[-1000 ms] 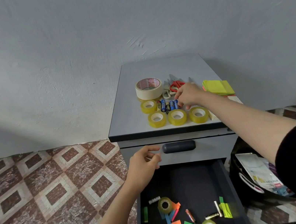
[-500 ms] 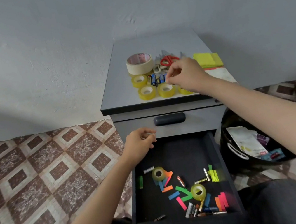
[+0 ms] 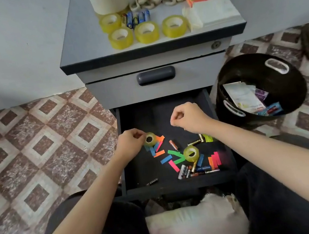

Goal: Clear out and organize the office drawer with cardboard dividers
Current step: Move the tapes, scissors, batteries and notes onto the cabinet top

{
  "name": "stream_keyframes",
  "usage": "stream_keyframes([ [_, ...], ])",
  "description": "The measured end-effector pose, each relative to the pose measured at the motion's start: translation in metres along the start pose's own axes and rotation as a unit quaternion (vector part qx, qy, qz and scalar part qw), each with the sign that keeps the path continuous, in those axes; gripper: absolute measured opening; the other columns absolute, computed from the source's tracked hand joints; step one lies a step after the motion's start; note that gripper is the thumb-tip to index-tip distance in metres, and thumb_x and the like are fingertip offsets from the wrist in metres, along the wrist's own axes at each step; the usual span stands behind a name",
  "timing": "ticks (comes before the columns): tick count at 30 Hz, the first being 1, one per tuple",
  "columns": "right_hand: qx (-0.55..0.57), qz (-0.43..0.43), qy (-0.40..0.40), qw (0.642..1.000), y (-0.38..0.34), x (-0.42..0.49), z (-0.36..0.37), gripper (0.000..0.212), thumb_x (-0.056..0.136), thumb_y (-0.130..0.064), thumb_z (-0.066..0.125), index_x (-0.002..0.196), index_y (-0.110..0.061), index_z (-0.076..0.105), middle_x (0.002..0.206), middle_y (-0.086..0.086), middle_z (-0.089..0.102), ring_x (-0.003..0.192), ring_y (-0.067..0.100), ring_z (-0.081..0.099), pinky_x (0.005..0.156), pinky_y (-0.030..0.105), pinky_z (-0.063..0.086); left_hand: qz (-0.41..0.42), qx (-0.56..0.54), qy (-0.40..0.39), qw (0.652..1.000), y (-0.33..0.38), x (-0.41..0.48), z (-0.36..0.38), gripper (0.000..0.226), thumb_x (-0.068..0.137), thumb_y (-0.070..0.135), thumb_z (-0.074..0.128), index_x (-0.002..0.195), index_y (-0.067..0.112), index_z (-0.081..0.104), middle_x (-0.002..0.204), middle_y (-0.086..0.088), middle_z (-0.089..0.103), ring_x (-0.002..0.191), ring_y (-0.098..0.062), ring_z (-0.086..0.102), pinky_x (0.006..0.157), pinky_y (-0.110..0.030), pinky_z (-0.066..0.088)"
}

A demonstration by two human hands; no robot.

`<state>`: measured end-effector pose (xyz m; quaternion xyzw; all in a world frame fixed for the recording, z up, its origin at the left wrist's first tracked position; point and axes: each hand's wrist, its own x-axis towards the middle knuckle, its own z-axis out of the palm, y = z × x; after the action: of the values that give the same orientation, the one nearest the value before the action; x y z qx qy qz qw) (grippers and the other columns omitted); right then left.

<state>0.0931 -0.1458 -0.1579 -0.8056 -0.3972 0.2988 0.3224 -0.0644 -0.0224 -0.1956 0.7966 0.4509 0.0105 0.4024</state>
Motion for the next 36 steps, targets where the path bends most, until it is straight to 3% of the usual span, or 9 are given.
stream_keyframes([
  [3, -0.006, 0.055, -0.014, 0.998, 0.026, 0.007, 0.022, 0.016, 0.083, -0.003, 0.060, 0.072, -0.012, 0.066, 0.062, -0.010, 0.055, 0.057, 0.002, 0.049, 0.059, 0.022, 0.043, -0.010, 0.036, -0.007, 0.999, -0.009, 0.010, 0.008, 0.022, 0.091, 0.018, 0.056, 0.110, 0.010, 0.066, 0.104, -0.006, 0.067, 0.091, -0.017, 0.060, 0.072, -0.023, 0.043],
  [7, -0.042, 0.122, -0.042, 0.991, 0.057, 0.015, 0.049, 0.020, 0.082, -0.004, 0.059, 0.069, -0.016, 0.068, 0.073, -0.006, 0.065, 0.070, 0.009, 0.059, 0.071, 0.025, 0.048, -0.036, 0.111, -0.023, 0.993, -0.022, 0.028, 0.018, 0.039, 0.090, 0.003, 0.049, 0.128, 0.003, 0.054, 0.125, -0.016, 0.059, 0.115, -0.030, 0.054, 0.089, -0.027, 0.041],
  [10, -0.089, 0.148, -0.095, 0.980, 0.071, 0.021, 0.063, 0.012, 0.083, -0.008, 0.062, 0.081, -0.012, 0.073, 0.090, 0.003, 0.071, 0.085, 0.018, 0.065, 0.078, 0.029, 0.053, -0.032, 0.208, -0.055, 0.976, -0.034, 0.039, 0.026, 0.059, 0.086, -0.005, 0.048, 0.142, -0.001, 0.031, 0.145, -0.019, 0.035, 0.134, -0.032, 0.034, 0.107, -0.031, 0.028],
  [13, -0.136, 0.149, -0.163, 0.966, 0.078, 0.020, 0.069, 0.017, 0.086, -0.010, 0.062, 0.098, -0.012, 0.074, 0.100, 0.006, 0.070, 0.090, 0.021, 0.064, 0.083, 0.033, 0.054, -0.006, 0.254, -0.081, 0.964, -0.041, 0.050, 0.036, 0.062, 0.086, -0.006, 0.048, 0.144, -0.001, 0.026, 0.149, -0.019, 0.029, 0.137, -0.031, 0.029, 0.110, -0.030, 0.023],
  [16, -0.154, 0.146, -0.184, 0.960, 0.082, 0.017, 0.070, 0.020, 0.086, -0.010, 0.062, 0.103, -0.013, 0.072, 0.107, 0.006, 0.068, 0.096, 0.021, 0.062, 0.085, 0.032, 0.052, 0.018, 0.286, -0.093, 0.954, -0.048, 0.062, 0.045, 0.059, 0.086, -0.004, 0.049, 0.141, 0.002, 0.031, 0.144, -0.018, 0.037, 0.132, -0.032, 0.035, 0.109, -0.031, 0.027],
  [22, -0.207, 0.118, -0.223, 0.945, 0.080, 0.008, 0.083, 0.022, 0.087, -0.009, 0.058, 0.105, -0.013, 0.070, 0.112, 0.007, 0.062, 0.098, 0.023, 0.058, 0.072, 0.030, 0.046, 0.013, 0.369, -0.091, 0.925, -0.056, 0.072, 0.057, 0.046, 0.089, 0.003, 0.049, 0.133, 0.002, 0.036, 0.133, -0.019, 0.043, 0.123, -0.033, 0.040, 0.102, -0.033, 0.033],
  [25, -0.267, 0.077, -0.241, 0.930, 0.078, 0.002, 0.093, 0.021, 0.087, -0.009, 0.057, 0.103, -0.013, 0.069, 0.107, 0.007, 0.063, 0.097, 0.025, 0.060, 0.080, 0.033, 0.051, -0.007, 0.341, -0.078, 0.937, -0.060, 0.072, 0.061, 0.034, 0.090, 0.003, 0.048, 0.124, -0.002, 0.043, 0.126, -0.021, 0.049, 0.117, -0.034, 0.047, 0.094, -0.035, 0.039],
  [28, -0.302, 0.035, -0.268, 0.914, 0.081, -0.003, 0.103, 0.016, 0.088, -0.009, 0.055, 0.097, -0.011, 0.068, 0.100, 0.007, 0.064, 0.094, 0.022, 0.058, 0.074, 0.029, 0.047, -0.031, 0.302, -0.058, 0.951, -0.061, 0.073, 0.065, 0.026, 0.092, 0.006, 0.046, 0.116, -0.004, 0.048, 0.119, -0.023, 0.054, 0.111, -0.037, 0.051, 0.083, -0.037, 0.042],
  [36, -0.367, -0.010, -0.297, 0.882, 0.085, -0.004, 0.113, 0.024, 0.089, -0.013, 0.059, 0.113, -0.005, 0.058, 0.116, 0.011, 0.056, 0.111, 0.025, 0.047, 0.087, 0.034, 0.043, -0.079, 0.251, -0.049, 0.963, -0.059, 0.072, 0.069, 0.019, 0.091, 0.011, 0.054, 0.099, -0.006, 0.056, 0.103, -0.023, 0.062, 0.095, -0.039, 0.060, 0.066, -0.034, 0.040],
])
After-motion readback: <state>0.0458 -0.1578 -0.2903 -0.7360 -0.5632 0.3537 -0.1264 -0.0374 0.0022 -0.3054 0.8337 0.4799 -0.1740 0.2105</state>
